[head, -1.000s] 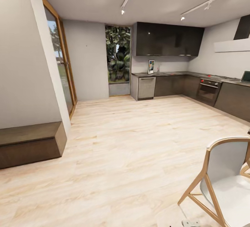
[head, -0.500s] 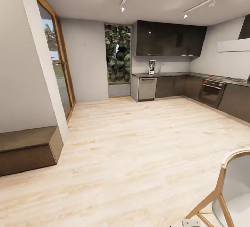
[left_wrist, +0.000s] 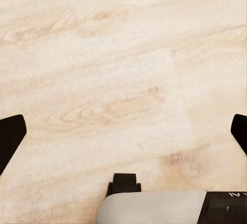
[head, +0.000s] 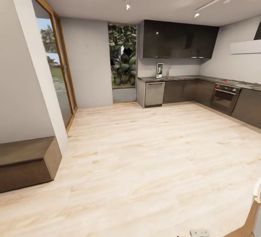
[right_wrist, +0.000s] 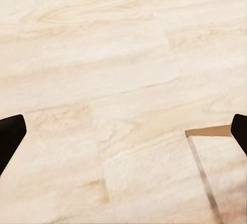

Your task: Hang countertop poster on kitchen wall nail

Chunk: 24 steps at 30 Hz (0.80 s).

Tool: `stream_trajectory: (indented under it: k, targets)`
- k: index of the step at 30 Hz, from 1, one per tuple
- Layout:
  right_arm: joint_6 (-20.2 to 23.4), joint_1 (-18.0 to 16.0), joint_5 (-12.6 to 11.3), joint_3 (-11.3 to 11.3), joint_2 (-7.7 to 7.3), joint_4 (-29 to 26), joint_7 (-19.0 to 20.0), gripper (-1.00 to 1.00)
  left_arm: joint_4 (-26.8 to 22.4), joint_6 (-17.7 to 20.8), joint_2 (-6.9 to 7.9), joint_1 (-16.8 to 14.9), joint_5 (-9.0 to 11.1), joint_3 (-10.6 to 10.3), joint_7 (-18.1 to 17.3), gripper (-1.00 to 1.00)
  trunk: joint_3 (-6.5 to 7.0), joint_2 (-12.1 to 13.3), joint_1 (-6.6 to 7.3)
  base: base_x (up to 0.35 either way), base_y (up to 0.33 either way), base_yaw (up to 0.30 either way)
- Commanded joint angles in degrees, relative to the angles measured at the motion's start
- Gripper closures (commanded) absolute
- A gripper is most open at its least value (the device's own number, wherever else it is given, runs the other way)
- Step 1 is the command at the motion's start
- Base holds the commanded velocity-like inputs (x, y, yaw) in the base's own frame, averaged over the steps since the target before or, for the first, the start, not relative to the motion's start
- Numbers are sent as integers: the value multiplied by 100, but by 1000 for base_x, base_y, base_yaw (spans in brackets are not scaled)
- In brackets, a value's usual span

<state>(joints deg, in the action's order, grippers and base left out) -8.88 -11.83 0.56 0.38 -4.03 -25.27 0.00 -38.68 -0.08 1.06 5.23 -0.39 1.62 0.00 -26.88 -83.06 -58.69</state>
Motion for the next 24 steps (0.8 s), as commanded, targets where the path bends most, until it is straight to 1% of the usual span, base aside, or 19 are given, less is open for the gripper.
stream_trajectory:
  k: [1,15,19,24]
  targets:
    - [-18,-3,6,2,-1,4,0,-100,-6,-1,-1,1,-4,5,0,-100,-5,-2,-4,336,0,0]
    - [-18,-3,6,3,-1,4,0,-100,112,-3,-1,0,3,-3,0,-100,-5,-2,-4,336,0,-9]
    - [-18,-3,6,1,-1,4,0,-100,114,-7,-1,0,4,-4,0,-100,-5,-2,-4,337,0,-127]
    - [-18,-3,6,1,-1,4,0,-100,115,-9,-1,-1,4,-4,0,-100,-5,-2,-4,336,0,-212]
